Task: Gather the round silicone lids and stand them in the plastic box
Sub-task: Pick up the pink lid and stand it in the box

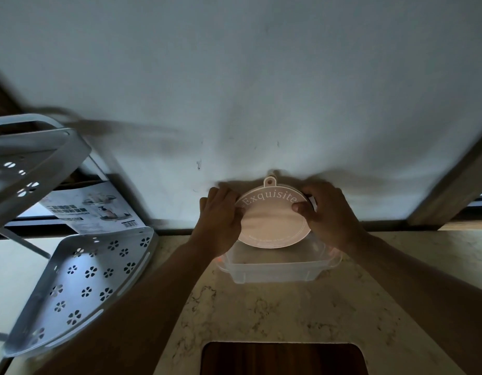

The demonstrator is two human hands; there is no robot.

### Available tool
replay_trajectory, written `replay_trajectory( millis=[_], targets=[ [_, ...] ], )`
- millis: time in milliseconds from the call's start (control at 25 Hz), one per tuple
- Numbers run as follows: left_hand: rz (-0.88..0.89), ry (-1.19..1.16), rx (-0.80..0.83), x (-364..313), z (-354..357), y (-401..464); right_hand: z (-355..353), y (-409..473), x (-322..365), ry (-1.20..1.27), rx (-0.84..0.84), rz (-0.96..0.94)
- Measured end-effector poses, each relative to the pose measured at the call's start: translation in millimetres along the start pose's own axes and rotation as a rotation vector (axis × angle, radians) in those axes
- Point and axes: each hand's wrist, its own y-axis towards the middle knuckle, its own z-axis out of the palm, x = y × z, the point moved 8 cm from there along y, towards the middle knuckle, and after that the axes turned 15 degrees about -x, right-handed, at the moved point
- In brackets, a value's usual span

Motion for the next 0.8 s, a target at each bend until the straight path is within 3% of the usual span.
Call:
replay_trajectory(
  millis=[320,800],
  targets=[
    [0.006,-0.031,-0.053,0.9,0.6,1.2,-3.8,-0.9,6.0,-0.065,-0.030,-0.089],
    [-0.048,-0.139,-0.124,4.5,-5.1,1.2,2.4,-0.2,4.0,-0.037,-0.019,-0.081]
  ],
)
